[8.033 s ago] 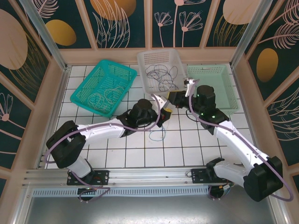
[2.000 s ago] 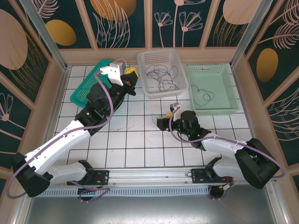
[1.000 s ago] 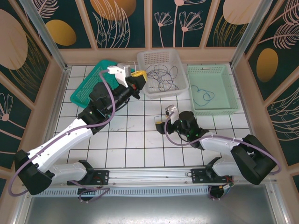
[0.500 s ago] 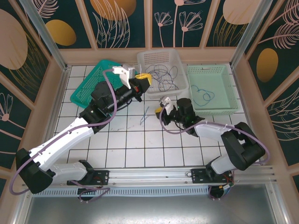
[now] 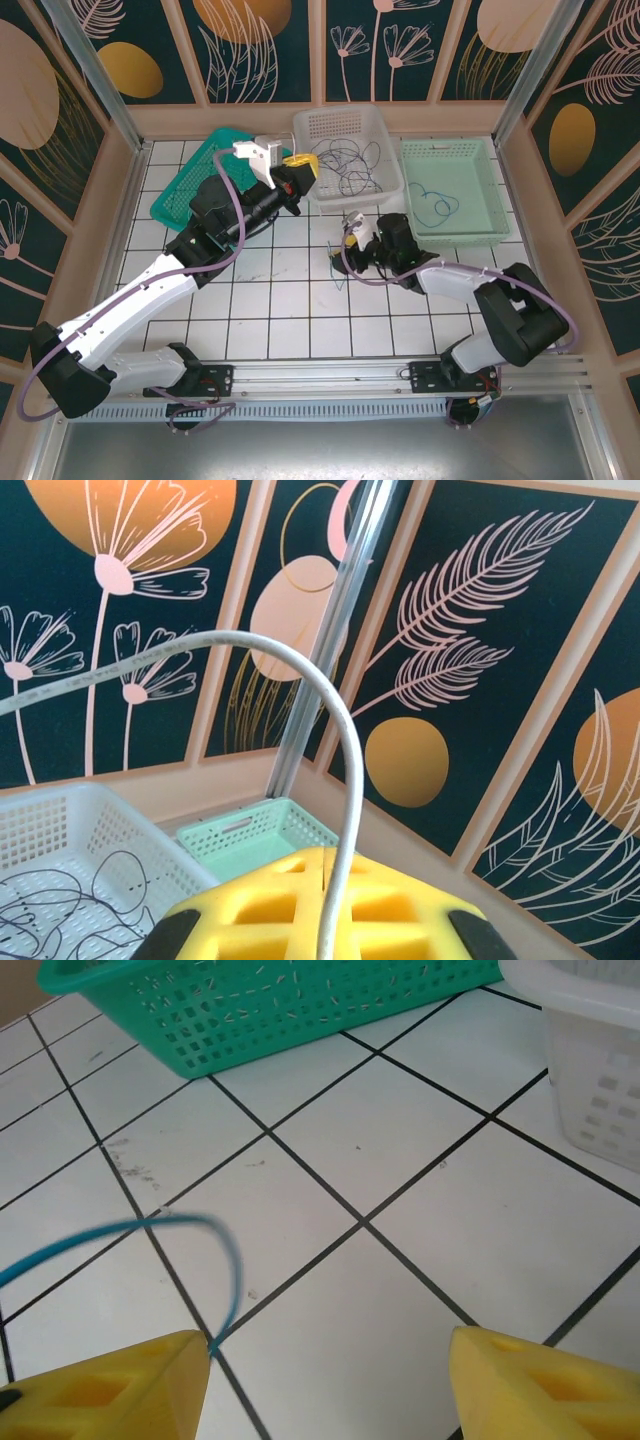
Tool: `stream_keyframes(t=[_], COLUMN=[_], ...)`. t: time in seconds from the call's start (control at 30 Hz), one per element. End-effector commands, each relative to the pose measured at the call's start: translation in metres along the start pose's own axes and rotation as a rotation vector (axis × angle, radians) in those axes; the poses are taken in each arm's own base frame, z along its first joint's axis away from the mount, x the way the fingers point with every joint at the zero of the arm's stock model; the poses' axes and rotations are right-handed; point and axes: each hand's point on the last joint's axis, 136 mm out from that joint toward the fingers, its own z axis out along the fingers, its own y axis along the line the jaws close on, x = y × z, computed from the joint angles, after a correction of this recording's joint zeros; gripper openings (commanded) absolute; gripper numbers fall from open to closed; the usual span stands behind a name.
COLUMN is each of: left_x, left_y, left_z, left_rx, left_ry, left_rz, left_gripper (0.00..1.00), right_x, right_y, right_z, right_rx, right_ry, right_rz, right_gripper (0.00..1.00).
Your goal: Untangle the cables
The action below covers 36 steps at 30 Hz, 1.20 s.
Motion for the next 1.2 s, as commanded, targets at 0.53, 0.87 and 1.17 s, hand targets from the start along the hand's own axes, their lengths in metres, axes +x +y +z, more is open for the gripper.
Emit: stream_keyframes(t=[0.53,0.87,1.17], left_x=[-0.008,-0.001,0.003], left_y=[0.014,0.034,0.027], left_z=[0.004,0.011,0.026], left_rx=[-0.077,-0.175,-0.127], left_ry=[-0.036,-0.033,-0.023], left_rz=[-0.006,-0.028,-0.071], left_gripper=[0.05,0.04,0.03], right_x=[0.004,-0.002,-0.003], right_y=[-0.006,0.014,0.046], right_z=[-0.02,-0.032,-0.019], right_rx=[0.126,0.223,0.245], right_ry=[-0.052,-0.19,-0.233], right_rz=[0.171,0.409,0.41], right_gripper=[0.7,0.76,0.77])
